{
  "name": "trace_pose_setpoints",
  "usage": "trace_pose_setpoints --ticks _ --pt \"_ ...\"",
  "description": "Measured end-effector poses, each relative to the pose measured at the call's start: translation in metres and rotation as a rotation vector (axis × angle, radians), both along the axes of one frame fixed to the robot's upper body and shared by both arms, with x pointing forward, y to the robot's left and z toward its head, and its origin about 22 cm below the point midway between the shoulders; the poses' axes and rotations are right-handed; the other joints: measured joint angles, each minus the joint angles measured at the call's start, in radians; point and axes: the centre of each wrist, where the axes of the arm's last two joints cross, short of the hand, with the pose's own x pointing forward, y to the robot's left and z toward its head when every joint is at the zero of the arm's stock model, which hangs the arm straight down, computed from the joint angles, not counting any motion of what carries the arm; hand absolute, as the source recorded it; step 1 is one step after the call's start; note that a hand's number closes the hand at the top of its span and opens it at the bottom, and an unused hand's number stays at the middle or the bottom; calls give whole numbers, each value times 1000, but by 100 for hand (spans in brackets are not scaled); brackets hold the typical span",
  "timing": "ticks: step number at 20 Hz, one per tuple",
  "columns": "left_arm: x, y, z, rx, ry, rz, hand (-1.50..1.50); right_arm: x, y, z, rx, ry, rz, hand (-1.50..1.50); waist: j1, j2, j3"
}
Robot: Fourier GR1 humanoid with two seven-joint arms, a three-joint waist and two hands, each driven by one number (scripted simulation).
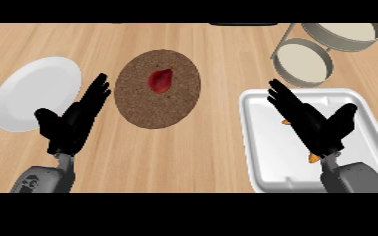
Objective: Pick the croissant from the tray and place it in the tiered basket
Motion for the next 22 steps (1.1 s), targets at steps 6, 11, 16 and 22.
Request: trace_pose_setpoints --ticks 6,11,16,22 --pt "6 -7 15 41 -141 55 0 32 -44 39 287 -201 117 150 25 11 15" --pt "9 -21 20 37 -202 69 0 36 -83 20 461 -159 120 -150 39 30 22" --pt "11 -35 20 35 -229 77 0 35 -113 10 608 -155 356 -150 48 34 21" --pt "8 -46 15 44 -232 86 0 34 -184 63 479 -260 451 -150 44 29 20"
